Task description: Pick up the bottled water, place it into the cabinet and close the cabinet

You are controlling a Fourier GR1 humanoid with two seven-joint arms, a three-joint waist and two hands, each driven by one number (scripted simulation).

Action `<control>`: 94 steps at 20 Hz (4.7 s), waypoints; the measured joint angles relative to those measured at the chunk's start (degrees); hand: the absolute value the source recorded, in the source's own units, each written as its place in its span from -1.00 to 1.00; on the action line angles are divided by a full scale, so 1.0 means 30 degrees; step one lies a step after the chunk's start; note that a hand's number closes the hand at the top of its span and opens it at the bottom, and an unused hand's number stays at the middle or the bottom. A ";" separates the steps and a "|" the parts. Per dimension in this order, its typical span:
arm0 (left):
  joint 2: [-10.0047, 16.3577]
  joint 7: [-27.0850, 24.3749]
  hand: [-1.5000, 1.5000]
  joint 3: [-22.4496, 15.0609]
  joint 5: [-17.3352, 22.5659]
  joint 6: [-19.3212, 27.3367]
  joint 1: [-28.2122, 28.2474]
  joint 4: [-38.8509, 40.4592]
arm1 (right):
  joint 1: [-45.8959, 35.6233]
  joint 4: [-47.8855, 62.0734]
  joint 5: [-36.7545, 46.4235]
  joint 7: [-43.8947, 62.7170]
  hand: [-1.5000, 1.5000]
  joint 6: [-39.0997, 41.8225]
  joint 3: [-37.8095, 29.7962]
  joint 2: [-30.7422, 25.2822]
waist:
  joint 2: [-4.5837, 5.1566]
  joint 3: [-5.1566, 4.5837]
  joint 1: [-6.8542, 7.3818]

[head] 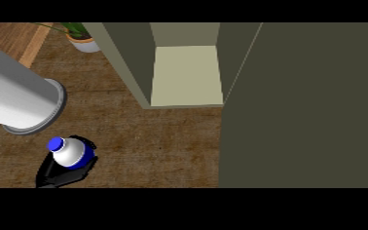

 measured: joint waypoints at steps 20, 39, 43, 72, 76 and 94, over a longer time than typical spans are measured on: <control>-0.4272 -0.1742 1.00 -0.1211 0.3055 0.4606 -0.1559 -0.0195 | 0.0444 0.0126 0.0203 -0.0421 -1.00 0.0108 0.0275 0.0107 | -0.0136 0.0134 0.0328; -0.5101 0.4637 1.00 -1.0788 0.8581 1.3653 -0.3786 -0.8700 | -0.0215 0.0149 -0.0033 0.0075 -1.00 -0.0080 -0.0339 0.0278 | -0.0116 0.0061 0.0352; -0.5104 0.5498 1.00 -1.2153 0.9341 1.5978 -0.5414 -0.8723 | -0.0687 0.0214 -0.0203 0.0184 -1.00 0.0067 -0.1105 0.0111 | -0.0059 0.0054 0.0194; -0.4749 0.6146 1.00 -1.1230 1.0713 2.2042 -1.6214 0.4500 | -0.1852 0.1215 -0.1512 -0.0391 -1.00 0.1564 -0.3003 -0.0002 | 0.0473 0.0027 -0.0906; -0.4551 0.5715 -1.00 -1.1007 1.0454 2.2360 -1.6927 0.5745 | -0.2039 0.1317 -0.1661 -0.0465 -1.00 0.1815 -0.3270 -0.0140 | 0.0549 0.0028 -0.1058; -0.4183 0.3930 -1.00 -1.0520 0.9919 2.1448 -1.9156 0.6951 | -0.1876 0.1481 -0.2066 -0.0671 -1.00 0.2671 -0.3044 -0.0296 | 0.0636 0.0007 -0.1305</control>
